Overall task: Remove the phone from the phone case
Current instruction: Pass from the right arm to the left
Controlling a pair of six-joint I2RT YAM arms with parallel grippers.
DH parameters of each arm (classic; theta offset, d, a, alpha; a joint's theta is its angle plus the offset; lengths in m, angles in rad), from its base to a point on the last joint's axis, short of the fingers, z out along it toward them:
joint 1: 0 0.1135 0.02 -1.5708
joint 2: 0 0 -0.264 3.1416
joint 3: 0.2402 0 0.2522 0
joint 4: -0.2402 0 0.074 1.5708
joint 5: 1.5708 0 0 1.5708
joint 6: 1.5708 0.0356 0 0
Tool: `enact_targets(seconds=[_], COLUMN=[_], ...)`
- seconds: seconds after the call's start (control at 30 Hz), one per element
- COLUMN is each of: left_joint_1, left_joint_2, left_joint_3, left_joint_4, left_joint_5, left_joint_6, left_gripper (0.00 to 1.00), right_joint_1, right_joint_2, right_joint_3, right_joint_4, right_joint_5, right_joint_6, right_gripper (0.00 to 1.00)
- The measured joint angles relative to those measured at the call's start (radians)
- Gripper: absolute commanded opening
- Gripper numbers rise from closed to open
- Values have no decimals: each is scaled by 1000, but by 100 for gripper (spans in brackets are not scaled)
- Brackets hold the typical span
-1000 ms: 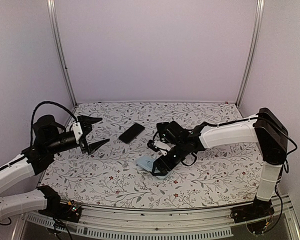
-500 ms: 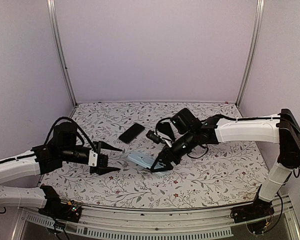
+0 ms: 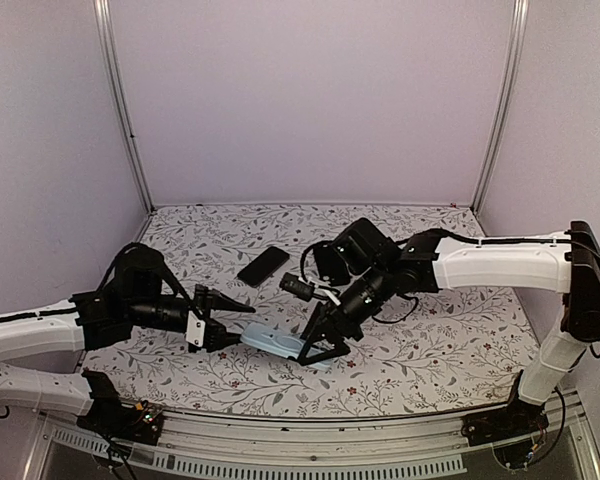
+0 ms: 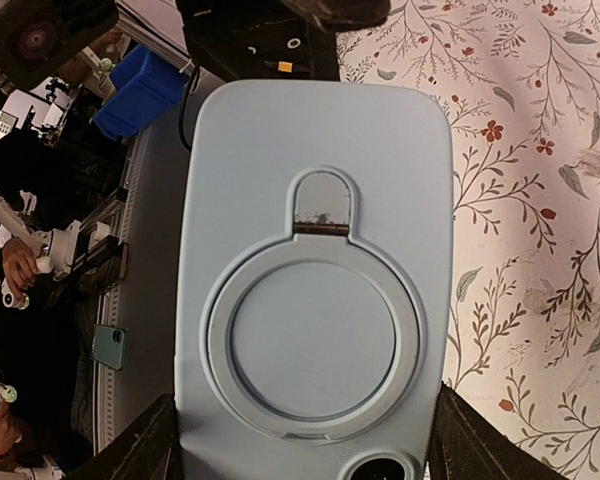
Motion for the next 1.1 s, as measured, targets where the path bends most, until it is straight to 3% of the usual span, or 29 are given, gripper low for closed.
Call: enact_targets(seconds=[0.13,0.23,0.33,0.43,0.47,0.57,0.67,0.9,1.1], left_joint_1=[-5,-8,-11,-14,-17,-24,-24,0,80], left_joint_2=[0,3,15,19,19,20,20,26,23], left_joint_3=[0,1,8,16,16,16,16,15,18], left_joint_4=[-1,-6,-13,-17,-16,-15,-12,-4,77], left_joint_5=[21,44,58,69,76,84,87,89,124], left_joint_6=[-3,-2,0,19,40,49,16,-178,-364], left_gripper=[39,21,14,0,0,0,0,0,0], right_joint_1=[5,5,5,8,8,9,9,-1,-46], right_joint_2=[4,7,8,12,12,13,13,-42,-274], right_joint_3=[31,57,72,80,83,93,99,112,-3], right_joint_4=[-24,-41,-64,-89,-98,-121,-129,-109,24], right_joint_5=[1,2,3,-10,-21,-33,-22,137,256], right_joint_6=[-2,-8,-16,-16,-8,-4,-9,-27,-23], right_gripper=[52,52,52,53,55,87,98,99,99])
